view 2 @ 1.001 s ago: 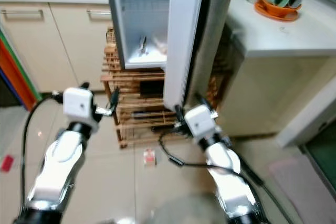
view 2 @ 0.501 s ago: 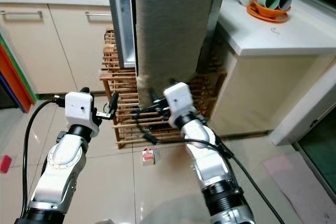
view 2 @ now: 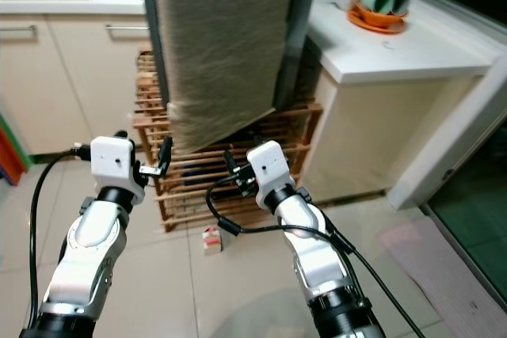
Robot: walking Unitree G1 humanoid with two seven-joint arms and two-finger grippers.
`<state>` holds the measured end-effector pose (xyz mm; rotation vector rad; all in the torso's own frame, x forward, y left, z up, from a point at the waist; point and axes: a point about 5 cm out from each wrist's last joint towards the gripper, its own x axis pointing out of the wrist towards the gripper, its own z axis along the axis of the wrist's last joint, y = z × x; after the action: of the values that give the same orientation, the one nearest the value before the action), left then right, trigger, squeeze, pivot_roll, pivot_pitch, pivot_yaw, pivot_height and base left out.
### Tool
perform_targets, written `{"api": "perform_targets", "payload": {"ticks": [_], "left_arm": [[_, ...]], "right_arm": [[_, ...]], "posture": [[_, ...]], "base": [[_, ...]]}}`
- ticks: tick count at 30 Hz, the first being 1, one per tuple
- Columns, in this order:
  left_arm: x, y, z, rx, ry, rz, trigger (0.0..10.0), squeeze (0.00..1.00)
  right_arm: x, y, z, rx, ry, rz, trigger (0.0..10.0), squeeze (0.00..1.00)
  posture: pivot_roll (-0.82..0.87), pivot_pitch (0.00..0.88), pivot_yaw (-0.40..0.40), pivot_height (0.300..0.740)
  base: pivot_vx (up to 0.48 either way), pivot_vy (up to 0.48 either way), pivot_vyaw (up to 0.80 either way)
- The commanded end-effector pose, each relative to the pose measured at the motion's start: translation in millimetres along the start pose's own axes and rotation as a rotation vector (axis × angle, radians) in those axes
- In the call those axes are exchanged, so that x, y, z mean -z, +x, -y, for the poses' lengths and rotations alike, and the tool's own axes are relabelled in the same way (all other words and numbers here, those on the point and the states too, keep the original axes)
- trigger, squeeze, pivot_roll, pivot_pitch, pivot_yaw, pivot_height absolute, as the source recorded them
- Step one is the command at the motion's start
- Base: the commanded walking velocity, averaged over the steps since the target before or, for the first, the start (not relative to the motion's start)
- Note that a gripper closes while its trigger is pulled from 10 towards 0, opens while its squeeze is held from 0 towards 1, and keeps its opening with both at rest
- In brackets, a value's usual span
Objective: Restocking fridge
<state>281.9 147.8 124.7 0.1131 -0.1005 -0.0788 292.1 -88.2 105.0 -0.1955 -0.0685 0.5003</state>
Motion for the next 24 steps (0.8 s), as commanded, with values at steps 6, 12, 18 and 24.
{"api": "perform_targets", "payload": {"ticks": [6,12,18,24], "left_arm": [[-0.6,3.5,4.9,0.016,0.003,0.005,10.0,0.0],[-1.4,5.3,4.5,0.013,-0.005,0.013,10.0,0.0],[-1.1,6.6,3.2,0.004,-0.018,0.015,10.0,0.0],[-2.9,7.3,2.2,-0.006,-0.02,0.023,10.0,0.0]], "right_arm": [[-1.9,-10.3,16.2,0.055,-0.038,0.009,10.0,0.0],[12.6,-40.6,44.7,0.237,0.05,-0.039,10.0,0.0],[14.5,-45.4,52.9,0.326,0.123,-0.049,10.0,0.0],[15.1,-44.4,49.2,0.311,0.129,-0.058,10.0,0.0]], "posture": [[-0.03,0.0,-0.04,0.736],[-0.04,0.0,-0.033,0.736],[-0.05,0.0,-0.029,0.736],[-0.04,0.0,-0.029,0.736]], "base": [[0.435,0.0,0.0],[0.435,0.0,0.0],[0.431,0.0,0.0],[0.357,0.28,0.0]]}}
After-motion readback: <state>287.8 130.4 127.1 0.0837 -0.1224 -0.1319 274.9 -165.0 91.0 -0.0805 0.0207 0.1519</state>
